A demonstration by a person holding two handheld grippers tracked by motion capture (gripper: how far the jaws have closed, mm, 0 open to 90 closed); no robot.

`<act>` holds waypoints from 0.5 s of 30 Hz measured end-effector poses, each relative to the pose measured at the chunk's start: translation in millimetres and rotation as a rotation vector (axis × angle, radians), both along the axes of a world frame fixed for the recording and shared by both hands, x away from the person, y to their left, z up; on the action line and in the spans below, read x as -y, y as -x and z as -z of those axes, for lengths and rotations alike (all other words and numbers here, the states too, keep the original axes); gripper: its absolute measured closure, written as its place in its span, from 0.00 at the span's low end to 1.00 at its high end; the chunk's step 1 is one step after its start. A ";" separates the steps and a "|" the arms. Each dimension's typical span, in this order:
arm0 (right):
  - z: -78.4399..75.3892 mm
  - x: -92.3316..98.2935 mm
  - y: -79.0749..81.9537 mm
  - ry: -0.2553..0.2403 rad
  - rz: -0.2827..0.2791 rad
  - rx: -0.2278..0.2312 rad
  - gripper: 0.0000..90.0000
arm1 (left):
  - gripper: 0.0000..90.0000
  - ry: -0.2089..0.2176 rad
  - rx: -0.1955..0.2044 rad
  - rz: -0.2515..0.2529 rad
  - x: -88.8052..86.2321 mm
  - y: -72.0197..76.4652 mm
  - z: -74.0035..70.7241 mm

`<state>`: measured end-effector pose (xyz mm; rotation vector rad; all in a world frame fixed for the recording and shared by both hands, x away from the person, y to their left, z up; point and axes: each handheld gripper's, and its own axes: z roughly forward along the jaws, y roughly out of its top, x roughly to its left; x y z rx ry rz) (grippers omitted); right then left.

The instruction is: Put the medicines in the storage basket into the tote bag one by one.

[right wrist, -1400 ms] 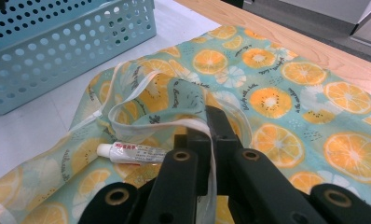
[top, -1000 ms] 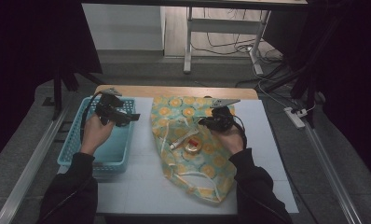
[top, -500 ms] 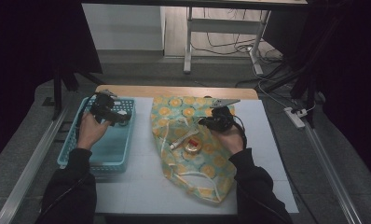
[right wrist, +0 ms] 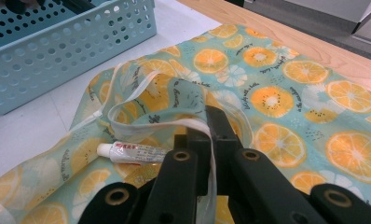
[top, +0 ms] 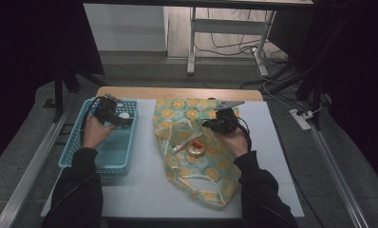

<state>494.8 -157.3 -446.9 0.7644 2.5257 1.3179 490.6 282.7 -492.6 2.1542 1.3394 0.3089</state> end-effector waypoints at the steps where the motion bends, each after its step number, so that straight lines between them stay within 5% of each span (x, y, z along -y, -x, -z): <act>1: 0.0 0.0 0.0 0.000 0.000 0.000 0.99 | 0.01 0.004 -0.006 0.001 -0.2 -1.0 1.1; 6: -0.6 0.6 0.0 -0.003 -0.001 0.000 0.99 | 0.07 -0.022 -0.018 0.006 1.1 -4.1 3.5; 15: -1.0 0.4 0.1 -0.004 -0.002 0.002 0.99 | 0.33 -0.059 -0.053 -0.030 4.0 -8.2 6.1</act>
